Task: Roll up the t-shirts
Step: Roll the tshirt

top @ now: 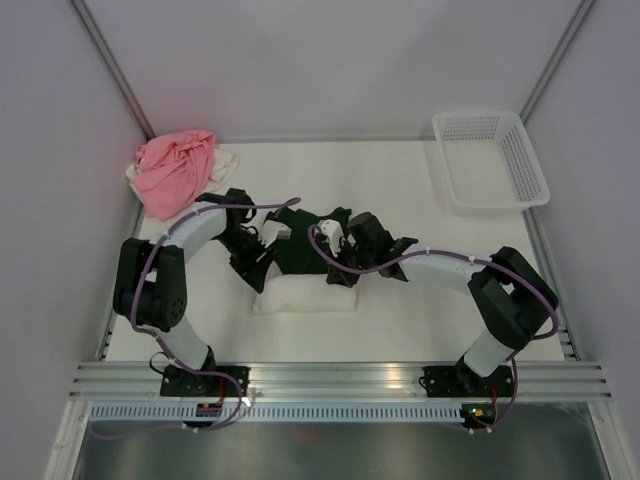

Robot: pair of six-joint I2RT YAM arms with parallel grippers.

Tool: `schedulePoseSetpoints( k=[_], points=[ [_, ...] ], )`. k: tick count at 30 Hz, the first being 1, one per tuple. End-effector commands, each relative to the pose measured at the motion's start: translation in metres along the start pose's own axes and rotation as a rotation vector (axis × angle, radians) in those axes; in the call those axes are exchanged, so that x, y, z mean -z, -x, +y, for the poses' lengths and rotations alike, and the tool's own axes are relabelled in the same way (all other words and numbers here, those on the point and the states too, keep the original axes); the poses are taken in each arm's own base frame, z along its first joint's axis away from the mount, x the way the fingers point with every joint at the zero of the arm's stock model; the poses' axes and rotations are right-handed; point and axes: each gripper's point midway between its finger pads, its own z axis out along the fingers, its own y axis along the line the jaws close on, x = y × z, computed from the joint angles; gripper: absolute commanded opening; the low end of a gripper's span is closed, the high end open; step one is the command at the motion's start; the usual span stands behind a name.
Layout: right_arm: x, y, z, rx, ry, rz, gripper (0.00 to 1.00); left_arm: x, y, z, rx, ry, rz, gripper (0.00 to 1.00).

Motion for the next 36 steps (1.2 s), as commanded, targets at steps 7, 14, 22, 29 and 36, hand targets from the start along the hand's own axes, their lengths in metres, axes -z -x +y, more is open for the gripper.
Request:
schedulePoseSetpoints(
  k=[7, 14, 22, 29, 36],
  points=[
    [-0.009, -0.008, -0.022, -0.047, -0.066, 0.014, 0.06, -0.016, 0.019, 0.018, 0.121, 0.055, -0.043, 0.38],
    [-0.009, -0.012, -0.030, -0.048, -0.081, 0.018, 0.06, -0.022, 0.008, 0.032, 0.116, 0.078, 0.002, 0.02],
    [-0.007, -0.017, -0.042, -0.066, -0.090, 0.022, 0.05, -0.012, 0.007, 0.045, 0.084, 0.106, 0.006, 0.41],
    [-0.006, -0.018, -0.042, -0.063, -0.092, 0.016, 0.05, 0.040, 0.041, 0.028, -0.117, 0.187, -0.176, 0.62],
    [-0.008, -0.022, -0.042, -0.076, -0.102, 0.022, 0.05, 0.048, 0.043, 0.011, -0.474, 0.474, -0.253, 0.75]
  ],
)
